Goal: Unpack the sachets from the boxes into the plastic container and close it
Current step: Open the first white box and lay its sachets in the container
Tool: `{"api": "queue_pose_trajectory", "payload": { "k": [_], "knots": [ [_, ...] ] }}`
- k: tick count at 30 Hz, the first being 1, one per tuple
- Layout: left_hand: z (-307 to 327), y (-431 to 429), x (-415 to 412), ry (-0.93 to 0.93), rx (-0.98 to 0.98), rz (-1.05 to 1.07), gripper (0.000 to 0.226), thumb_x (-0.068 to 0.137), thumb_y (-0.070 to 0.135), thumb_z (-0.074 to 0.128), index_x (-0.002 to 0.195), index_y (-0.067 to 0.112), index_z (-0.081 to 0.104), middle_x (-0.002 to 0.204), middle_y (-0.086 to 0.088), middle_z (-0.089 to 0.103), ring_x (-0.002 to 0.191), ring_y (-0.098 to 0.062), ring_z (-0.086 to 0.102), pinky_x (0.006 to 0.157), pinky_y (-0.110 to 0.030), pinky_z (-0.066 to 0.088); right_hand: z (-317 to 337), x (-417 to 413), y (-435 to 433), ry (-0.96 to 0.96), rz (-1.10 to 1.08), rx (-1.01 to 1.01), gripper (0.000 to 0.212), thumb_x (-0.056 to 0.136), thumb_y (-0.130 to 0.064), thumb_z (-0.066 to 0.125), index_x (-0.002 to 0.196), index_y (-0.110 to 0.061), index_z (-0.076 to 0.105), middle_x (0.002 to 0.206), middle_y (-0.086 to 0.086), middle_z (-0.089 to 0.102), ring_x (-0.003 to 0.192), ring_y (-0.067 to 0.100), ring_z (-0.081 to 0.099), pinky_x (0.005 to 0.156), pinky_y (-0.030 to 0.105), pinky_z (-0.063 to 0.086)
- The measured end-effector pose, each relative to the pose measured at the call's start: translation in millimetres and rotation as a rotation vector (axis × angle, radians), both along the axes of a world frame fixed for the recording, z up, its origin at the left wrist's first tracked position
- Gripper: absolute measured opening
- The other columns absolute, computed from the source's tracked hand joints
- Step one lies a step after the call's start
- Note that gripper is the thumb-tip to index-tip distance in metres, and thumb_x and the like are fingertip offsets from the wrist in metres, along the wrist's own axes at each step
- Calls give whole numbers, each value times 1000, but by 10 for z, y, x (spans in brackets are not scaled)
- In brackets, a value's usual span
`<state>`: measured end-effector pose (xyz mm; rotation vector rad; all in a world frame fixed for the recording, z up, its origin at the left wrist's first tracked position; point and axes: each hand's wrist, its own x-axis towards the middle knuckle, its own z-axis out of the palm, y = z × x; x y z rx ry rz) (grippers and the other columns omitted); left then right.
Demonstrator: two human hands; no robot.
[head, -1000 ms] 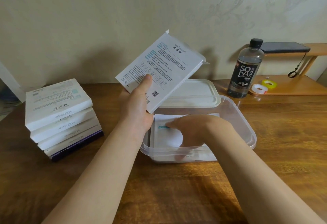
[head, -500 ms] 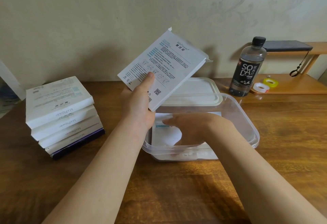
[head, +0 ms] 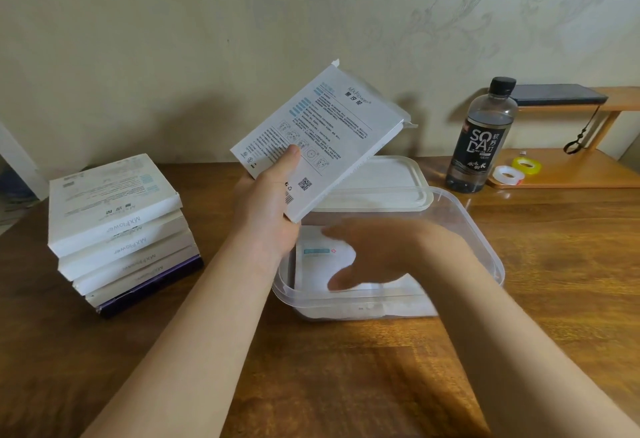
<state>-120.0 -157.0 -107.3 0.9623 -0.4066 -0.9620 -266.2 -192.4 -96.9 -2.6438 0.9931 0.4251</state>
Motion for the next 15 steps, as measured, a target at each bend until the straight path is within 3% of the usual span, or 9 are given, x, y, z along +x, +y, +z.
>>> {"api": "queue_pose_trajectory", "payload": {
  "k": [2,4,6,8,10,12,15],
  "knots": [
    [27,15,64,-63,8,-32,25,90,20,75,115,22,69,101,-2,79,87,-19,78,65,-35,60,293,-156,14,-144,-82,1,67,90,-55,63,148,-30,43,149,-9,47,136,16,46,112,37,37],
    [51,39,122,-139,18,-53,22,90,22,74,111,26,71,101,1,79,81,-14,77,60,-30,59,541,-321,24,-441,-179,-10,34,90,-44,68,119,-27,69,113,-10,70,104,14,66,93,34,53],
    [62,48,164,-191,12,-68,21,89,19,74,109,24,72,102,-2,79,85,-17,77,61,-31,58,659,-446,-19,-831,-325,-48,9,92,-25,67,96,-23,74,84,-6,73,81,17,71,77,38,60],
    [60,44,192,-247,9,-75,23,89,15,74,111,21,71,105,-5,78,95,-22,76,69,-36,59,660,-514,-112,-1097,-502,-77,15,92,-12,61,97,-21,72,81,-5,72,79,20,71,75,46,62],
    [49,43,208,-286,3,-105,26,88,12,73,113,19,70,107,-6,78,98,-25,75,71,-39,60,615,-536,-207,-1149,-599,-27,17,92,-7,58,101,-17,68,86,0,73,82,21,72,78,48,61],
    [37,48,214,-324,-4,-144,28,87,13,73,114,18,69,105,-6,77,95,-25,75,62,-37,59,552,-534,-283,-1148,-642,162,12,93,-2,58,98,-10,67,90,9,75,85,25,74,80,44,62],
    [40,55,229,-393,-38,-177,43,78,12,81,119,12,66,108,-8,76,96,-28,74,63,-38,59,489,-526,-358,-1186,-692,394,5,95,-2,60,96,-3,65,87,13,77,84,28,76,72,37,62]
  ]
}}
